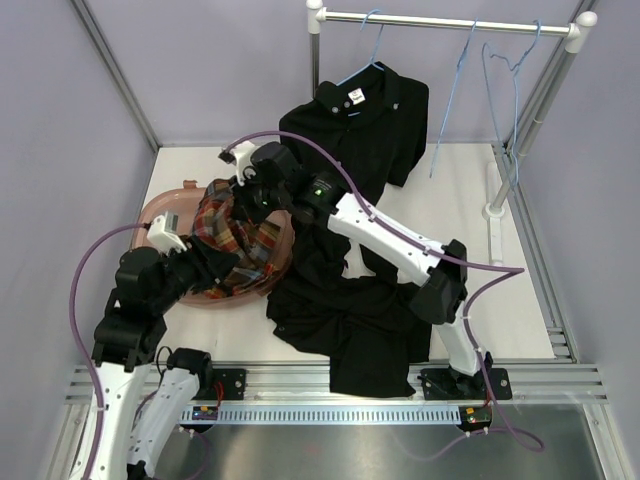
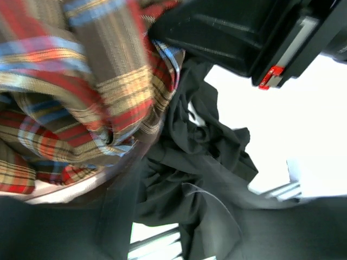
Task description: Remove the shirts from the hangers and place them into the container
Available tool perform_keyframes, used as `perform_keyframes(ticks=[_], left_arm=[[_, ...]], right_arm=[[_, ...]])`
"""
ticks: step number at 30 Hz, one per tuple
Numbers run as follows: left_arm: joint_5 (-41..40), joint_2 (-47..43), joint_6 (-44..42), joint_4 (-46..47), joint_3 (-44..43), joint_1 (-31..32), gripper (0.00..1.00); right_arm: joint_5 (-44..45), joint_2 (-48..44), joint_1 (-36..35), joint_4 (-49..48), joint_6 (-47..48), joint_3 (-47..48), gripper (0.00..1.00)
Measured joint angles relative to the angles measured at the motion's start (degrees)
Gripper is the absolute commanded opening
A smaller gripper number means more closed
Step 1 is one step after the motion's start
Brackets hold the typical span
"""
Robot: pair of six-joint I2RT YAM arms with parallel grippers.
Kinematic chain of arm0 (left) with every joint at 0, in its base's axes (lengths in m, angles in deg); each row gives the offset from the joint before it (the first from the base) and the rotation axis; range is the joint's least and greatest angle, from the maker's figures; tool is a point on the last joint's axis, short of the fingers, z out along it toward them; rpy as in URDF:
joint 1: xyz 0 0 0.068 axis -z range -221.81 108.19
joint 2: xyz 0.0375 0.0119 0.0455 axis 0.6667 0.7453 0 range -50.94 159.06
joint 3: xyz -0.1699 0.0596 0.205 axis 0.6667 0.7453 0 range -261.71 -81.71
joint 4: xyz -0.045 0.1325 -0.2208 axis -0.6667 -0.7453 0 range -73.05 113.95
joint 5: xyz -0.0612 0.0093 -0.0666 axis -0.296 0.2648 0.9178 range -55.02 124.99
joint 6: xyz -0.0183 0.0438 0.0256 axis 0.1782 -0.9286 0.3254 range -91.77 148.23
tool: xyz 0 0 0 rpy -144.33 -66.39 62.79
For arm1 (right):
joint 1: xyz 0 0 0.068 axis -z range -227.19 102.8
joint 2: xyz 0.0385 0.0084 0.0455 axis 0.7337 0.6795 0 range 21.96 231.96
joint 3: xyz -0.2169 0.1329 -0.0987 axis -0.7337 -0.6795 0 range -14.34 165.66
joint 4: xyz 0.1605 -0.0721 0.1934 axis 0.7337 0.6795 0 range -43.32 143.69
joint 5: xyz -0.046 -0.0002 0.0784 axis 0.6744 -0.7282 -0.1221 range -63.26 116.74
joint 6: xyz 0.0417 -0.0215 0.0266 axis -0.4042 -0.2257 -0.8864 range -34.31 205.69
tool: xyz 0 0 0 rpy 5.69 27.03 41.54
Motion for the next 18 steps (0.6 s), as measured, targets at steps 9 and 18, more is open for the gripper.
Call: perform_keyframes(ticks=[9,18], left_arm=[[-8.4,-3.0,0.5,-2.1,-1.5,0.0,0.36],[-14.2,-1.9,-0.7,-3.4,-7.0,0.0,0.95]], right_arm=[[-13.8,14.9,0.7,-3.7,-1.8,15.1,0.00],[-7.7,20.0,2.1,-1.1,-5.8,0.7,0.52]])
